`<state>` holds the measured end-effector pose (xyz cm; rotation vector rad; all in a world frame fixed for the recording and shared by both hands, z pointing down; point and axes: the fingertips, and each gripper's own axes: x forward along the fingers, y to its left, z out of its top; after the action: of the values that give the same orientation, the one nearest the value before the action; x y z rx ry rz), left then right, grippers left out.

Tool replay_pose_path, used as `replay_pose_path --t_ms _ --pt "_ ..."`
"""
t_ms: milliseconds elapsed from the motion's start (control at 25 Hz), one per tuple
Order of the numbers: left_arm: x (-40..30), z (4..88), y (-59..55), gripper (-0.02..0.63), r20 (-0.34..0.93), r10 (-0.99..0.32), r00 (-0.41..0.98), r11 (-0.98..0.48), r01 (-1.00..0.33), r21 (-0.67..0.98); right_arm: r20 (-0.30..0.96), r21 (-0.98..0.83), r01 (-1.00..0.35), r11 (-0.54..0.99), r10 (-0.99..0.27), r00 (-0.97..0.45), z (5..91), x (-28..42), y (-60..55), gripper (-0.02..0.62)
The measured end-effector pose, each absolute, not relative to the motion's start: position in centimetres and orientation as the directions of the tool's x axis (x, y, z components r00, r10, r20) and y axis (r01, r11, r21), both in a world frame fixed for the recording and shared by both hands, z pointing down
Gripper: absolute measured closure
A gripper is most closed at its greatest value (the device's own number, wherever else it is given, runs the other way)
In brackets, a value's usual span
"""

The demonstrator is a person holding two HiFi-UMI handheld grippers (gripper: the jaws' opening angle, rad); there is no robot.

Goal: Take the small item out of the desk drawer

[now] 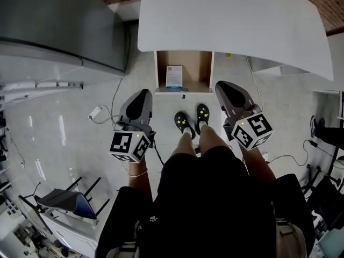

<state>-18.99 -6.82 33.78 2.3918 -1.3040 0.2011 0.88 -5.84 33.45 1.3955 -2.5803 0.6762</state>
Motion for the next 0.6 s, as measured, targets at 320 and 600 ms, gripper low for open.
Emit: replay_pose_path --t_ms 320,600 --pt "-19.2 38.9 -8.5 0.591 0.370 -0.749 0.550 -0.453 -0.832 0.321 0.378 -0.336 -0.827 0.451 -0.739 -0.557 38.2 0.1 -7.5 0.577" --pt "-19.2 43.4 -9.2 0.583 0.439 -0.706 0.556 -0.443 -0.830 0.339 0.414 -0.354 -0.821 0.448 -0.712 -0.567 41.7 -0.6 -8.6 0.569"
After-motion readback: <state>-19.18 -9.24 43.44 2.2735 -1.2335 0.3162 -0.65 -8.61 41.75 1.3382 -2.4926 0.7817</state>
